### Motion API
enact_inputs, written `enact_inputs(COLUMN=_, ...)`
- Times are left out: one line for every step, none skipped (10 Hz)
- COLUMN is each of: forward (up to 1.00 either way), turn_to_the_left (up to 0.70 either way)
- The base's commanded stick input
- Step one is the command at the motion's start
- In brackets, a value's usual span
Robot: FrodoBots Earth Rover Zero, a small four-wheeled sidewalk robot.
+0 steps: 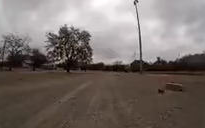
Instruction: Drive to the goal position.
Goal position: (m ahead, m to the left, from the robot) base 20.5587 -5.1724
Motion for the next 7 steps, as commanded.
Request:
enact_inputs(forward=0.7, turn_to_the_left=-0.01)
enact_inputs(forward=0.7, turn_to_the_left=-0.01)
enact_inputs(forward=0.7, turn_to_the_left=-0.01)
enact_inputs(forward=0.7, turn_to_the_left=-0.01)
enact_inputs(forward=0.7, turn_to_the_left=-0.01)
enact_inputs(forward=0.7, turn_to_the_left=-0.01)
enact_inputs(forward=0.7, turn_to_the_left=-0.01)
